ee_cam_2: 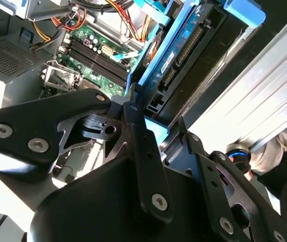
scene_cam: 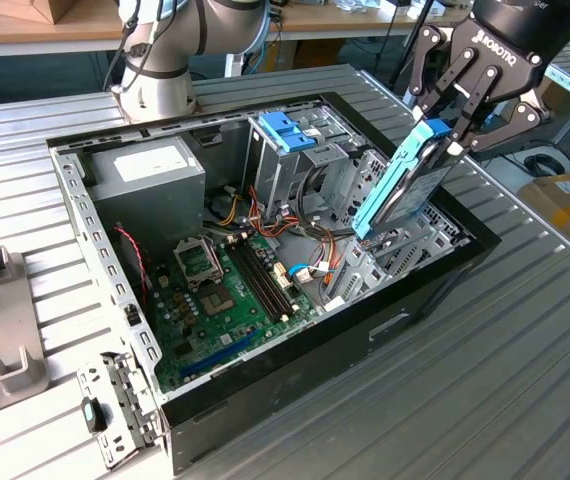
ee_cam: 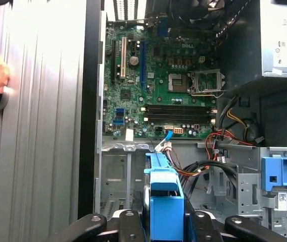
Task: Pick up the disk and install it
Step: 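Insert the disk into the insertion slot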
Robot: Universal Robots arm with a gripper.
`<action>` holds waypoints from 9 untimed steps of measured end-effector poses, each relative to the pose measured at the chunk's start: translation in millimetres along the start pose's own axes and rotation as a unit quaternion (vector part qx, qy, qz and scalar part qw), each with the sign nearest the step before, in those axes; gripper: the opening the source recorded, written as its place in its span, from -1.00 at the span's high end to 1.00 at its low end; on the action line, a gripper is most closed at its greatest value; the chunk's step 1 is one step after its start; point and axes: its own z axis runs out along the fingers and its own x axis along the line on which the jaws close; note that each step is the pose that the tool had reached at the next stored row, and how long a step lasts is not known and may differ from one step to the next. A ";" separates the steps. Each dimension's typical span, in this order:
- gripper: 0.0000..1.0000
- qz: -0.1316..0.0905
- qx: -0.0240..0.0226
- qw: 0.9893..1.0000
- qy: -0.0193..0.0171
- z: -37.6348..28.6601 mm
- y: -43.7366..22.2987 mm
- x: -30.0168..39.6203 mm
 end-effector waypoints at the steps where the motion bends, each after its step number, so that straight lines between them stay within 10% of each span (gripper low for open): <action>1: 0.26 0.000 0.000 1.000 0.000 0.0 0.0 1.5; 9: 0.26 0.000 0.000 1.000 0.000 0.4 0.2 7.4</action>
